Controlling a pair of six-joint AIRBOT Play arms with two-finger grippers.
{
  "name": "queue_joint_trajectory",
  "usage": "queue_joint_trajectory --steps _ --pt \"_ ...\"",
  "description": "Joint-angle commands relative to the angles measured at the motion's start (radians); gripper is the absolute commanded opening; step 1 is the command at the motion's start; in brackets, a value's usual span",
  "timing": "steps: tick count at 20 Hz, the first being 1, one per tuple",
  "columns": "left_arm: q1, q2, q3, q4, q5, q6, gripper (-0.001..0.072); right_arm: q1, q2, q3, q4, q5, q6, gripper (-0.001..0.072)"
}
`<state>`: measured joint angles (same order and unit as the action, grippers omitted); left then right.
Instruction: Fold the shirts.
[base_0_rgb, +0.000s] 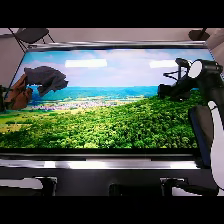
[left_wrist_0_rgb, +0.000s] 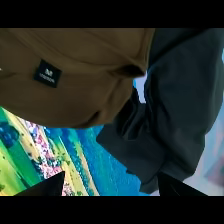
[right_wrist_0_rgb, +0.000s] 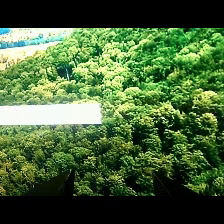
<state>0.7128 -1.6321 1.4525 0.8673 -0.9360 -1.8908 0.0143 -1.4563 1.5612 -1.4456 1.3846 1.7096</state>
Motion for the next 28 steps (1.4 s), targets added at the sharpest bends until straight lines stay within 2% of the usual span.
queue_joint_trajectory --steps 1,4,12,13,14,15,16,21,24,28 --pt "0.027 -0.06 -0.019 -0.003 0.084 -0.001 0.0705 0.001 0.0 0.0 0.026 0.004 0.0 0.0564" --pt "0.022 -0.099 -0.019 -0.003 0.169 0.001 0.0704 0.001 0.0 0.0 0.048 0.014 0.0 0.0564" --pt "-0.002 -0.207 -0.019 -0.03 0.231 0.089 0.07 0.001 0.0 0.0 0.122 0.055 0.0 0.0564" --pt "-0.002 -0.217 -0.019 -0.03 0.238 0.093 0.0669 0.001 0.0 0.0 0.124 0.072 0.0 0.0564" --pt "-0.002 -0.222 -0.019 -0.03 0.238 0.105 0.0481 0.001 0.0 0.0 0.125 0.09 0.0 0.0564" --pt "-0.002 -0.224 -0.019 -0.03 0.237 0.111 0.0203 0.001 0.0 0.0 0.126 0.104 0.0 0.0564" --pt "-0.002 -0.221 -0.019 -0.03 0.237 0.111 0.0042 0.001 0.0 0.0 0.125 0.111 0.0 0.0564" --pt "-0.031 -0.092 -0.019 -0.029 0.251 0.125 0.0036 0.0 0.0 0.0 0.124 0.1 -0.047 0.0564" --pt "-0.094 0.126 -0.019 -0.009 0.28 0.189 0.0036 0.0 0.003 0.003 0.121 0.08 -0.05 0.0564" --pt "-0.27 0.502 -0.019 0.076 0.242 0.266 0.0036 0.0 0.058 0.004 0.093 0.068 -0.051 0.0564"
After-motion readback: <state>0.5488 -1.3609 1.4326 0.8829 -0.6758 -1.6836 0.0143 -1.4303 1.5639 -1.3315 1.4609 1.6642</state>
